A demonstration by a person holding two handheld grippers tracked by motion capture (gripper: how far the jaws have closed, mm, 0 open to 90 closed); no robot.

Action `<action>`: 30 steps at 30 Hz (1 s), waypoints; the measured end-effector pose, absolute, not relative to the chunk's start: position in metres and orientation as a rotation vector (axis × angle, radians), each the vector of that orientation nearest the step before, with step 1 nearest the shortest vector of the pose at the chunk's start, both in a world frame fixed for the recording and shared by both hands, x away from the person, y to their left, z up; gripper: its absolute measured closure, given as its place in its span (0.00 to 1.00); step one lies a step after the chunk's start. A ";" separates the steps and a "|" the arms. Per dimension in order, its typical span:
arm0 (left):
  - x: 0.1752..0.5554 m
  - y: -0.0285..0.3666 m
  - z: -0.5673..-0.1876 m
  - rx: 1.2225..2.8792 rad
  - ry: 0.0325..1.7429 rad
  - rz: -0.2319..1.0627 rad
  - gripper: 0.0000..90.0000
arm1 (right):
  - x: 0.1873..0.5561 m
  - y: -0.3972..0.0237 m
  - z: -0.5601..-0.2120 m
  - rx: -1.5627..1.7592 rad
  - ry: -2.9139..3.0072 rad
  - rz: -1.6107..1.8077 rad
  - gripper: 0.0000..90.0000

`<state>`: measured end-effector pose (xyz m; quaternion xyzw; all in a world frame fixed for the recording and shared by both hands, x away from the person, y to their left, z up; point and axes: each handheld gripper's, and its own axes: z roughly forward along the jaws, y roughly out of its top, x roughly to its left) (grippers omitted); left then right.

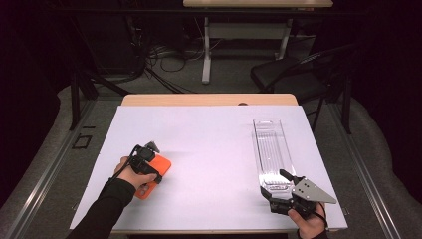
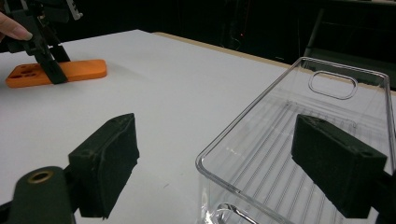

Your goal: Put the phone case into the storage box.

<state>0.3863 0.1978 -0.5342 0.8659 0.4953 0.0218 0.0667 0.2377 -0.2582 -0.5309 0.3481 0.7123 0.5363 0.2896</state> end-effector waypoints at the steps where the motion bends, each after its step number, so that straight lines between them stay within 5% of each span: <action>1: 0.386 0.198 -0.534 2.612 1.492 0.065 0.18 | 0.238 -0.258 -0.531 0.928 1.901 1.431 0.16; 30: 0.381 0.187 -0.500 2.632 1.334 0.032 0.18 | 0.238 -0.256 -0.531 0.930 1.911 1.424 0.16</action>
